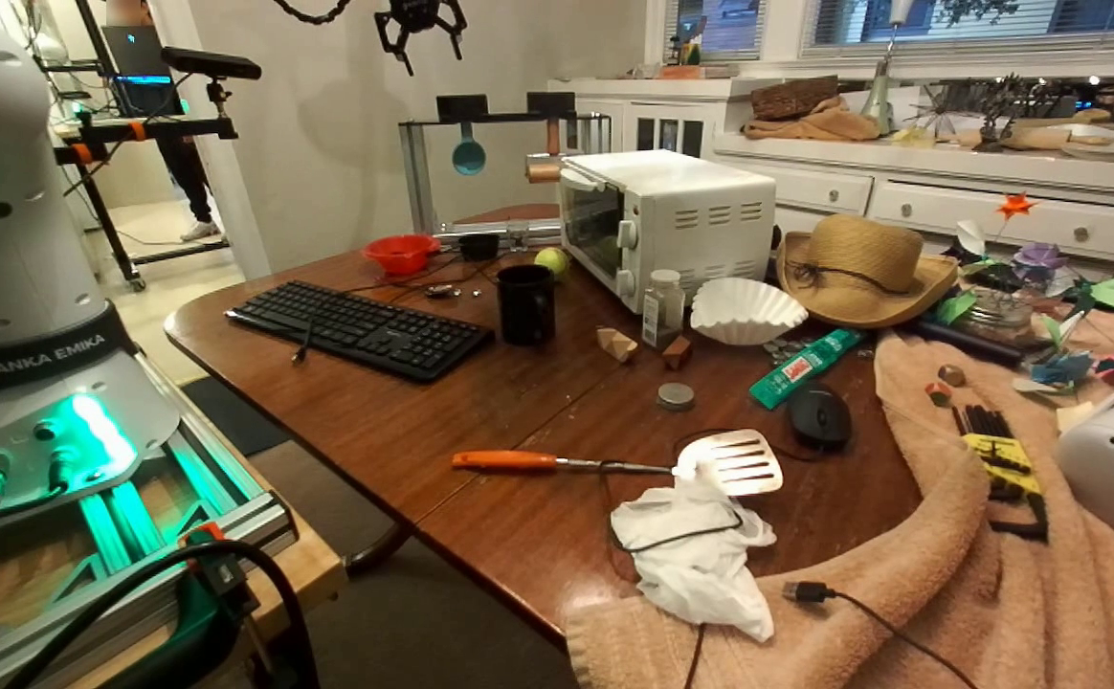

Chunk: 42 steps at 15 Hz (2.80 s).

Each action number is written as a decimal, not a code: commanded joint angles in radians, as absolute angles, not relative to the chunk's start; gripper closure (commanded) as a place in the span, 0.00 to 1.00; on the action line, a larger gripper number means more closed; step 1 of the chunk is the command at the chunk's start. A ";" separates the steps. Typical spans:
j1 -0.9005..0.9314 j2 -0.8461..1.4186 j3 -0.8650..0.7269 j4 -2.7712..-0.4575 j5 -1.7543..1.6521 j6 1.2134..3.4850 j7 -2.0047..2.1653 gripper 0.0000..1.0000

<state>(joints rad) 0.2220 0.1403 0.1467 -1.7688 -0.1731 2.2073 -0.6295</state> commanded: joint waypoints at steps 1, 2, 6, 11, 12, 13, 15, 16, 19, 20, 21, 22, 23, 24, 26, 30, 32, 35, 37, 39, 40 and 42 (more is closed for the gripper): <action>0.205 0.228 0.174 -1.659 -0.164 2.150 -0.653 0.00; 0.204 0.244 0.177 -1.640 -0.166 2.139 -0.653 0.00; 0.202 0.291 0.182 -1.586 -0.176 2.118 -0.658 0.00; 0.192 0.319 0.186 -1.553 -0.170 2.118 -0.711 0.00; 0.190 0.323 0.188 -1.551 -0.166 2.119 -0.727 0.00; 0.189 0.326 0.188 -1.549 -0.167 2.117 -0.736 0.00; 0.185 0.332 0.191 -1.547 -0.162 2.118 -0.753 0.00; 0.183 0.335 0.192 -1.547 -0.161 2.120 -0.757 0.00; 0.182 0.344 0.191 -1.548 -0.166 2.121 -0.760 0.00; 0.181 0.347 0.191 -1.547 -0.167 2.123 -0.758 0.00; 0.180 0.350 0.191 -1.546 -0.166 2.126 -0.760 0.00; 0.178 0.353 0.194 -1.544 -0.160 2.128 -0.766 0.00; 0.178 0.358 0.194 -1.541 -0.161 2.128 -0.769 0.00; 0.180 0.362 0.194 -1.537 -0.165 2.126 -0.770 0.00; 0.183 0.371 0.194 -1.529 -0.168 2.122 -0.770 0.00; 0.185 0.391 0.195 -1.509 -0.174 2.116 -0.771 0.00; 0.185 0.401 0.193 -1.500 -0.174 2.117 -0.768 0.00; 0.185 0.413 0.194 -1.487 -0.174 2.113 -0.769 0.09; 0.186 0.421 0.194 -1.477 -0.175 2.111 -0.769 0.13; 0.186 0.424 0.193 -1.474 -0.174 2.108 -0.767 0.12; 0.186 0.424 0.193 -1.474 -0.175 2.107 -0.767 0.10; 0.185 0.427 0.192 -1.471 -0.174 2.103 -0.765 0.08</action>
